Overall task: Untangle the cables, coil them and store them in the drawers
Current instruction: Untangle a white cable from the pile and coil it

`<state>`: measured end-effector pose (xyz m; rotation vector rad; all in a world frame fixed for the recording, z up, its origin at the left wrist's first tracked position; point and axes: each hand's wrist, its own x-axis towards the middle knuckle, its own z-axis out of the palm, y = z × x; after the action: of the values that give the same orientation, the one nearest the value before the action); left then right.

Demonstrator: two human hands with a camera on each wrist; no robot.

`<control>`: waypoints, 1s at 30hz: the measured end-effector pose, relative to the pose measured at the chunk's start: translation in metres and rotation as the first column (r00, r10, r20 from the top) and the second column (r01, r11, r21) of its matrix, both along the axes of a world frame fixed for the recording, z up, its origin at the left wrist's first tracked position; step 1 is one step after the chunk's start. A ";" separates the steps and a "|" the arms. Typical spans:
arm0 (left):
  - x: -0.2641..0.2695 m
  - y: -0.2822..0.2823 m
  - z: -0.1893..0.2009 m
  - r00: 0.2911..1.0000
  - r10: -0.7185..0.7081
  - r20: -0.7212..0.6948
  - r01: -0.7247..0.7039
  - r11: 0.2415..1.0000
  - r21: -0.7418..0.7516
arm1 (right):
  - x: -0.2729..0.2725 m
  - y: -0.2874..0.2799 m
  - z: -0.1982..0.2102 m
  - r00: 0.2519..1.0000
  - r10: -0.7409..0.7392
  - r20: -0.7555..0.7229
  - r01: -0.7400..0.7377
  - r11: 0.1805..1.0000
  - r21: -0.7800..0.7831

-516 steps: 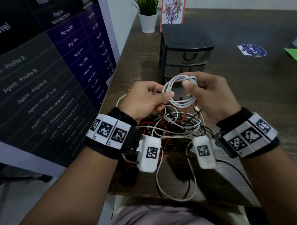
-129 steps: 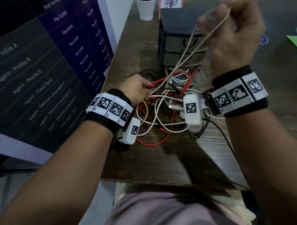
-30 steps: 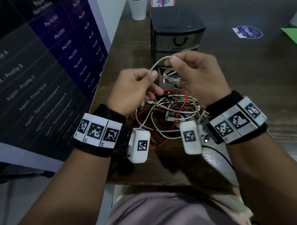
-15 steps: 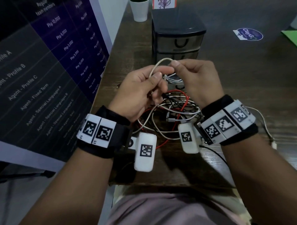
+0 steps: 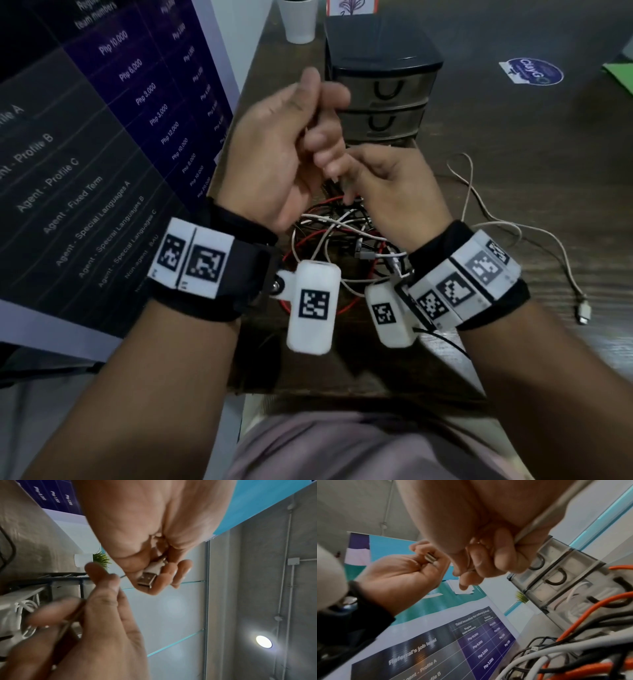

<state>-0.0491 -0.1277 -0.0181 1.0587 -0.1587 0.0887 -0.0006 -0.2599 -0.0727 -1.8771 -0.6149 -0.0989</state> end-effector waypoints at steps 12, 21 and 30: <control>0.010 0.025 -0.001 0.892 0.435 0.123 -0.436 0.754 0.491 | -0.032 -0.003 0.017 0.948 0.312 -0.059 -0.312 0.881 -0.356; 0.002 0.021 -0.021 0.981 0.189 -0.033 -0.041 0.377 0.925 | -0.008 -0.033 0.055 0.987 0.036 0.155 -0.019 0.994 -0.110; -0.010 -0.001 -0.011 0.995 -0.084 -0.048 0.097 0.844 0.528 | 0.012 -0.022 0.047 0.951 -0.204 0.232 0.155 0.965 0.211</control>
<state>-0.0594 -0.1288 -0.0294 1.6061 -0.2194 -0.0595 0.0117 -0.2818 -0.0253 -1.7425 -0.5813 -0.5070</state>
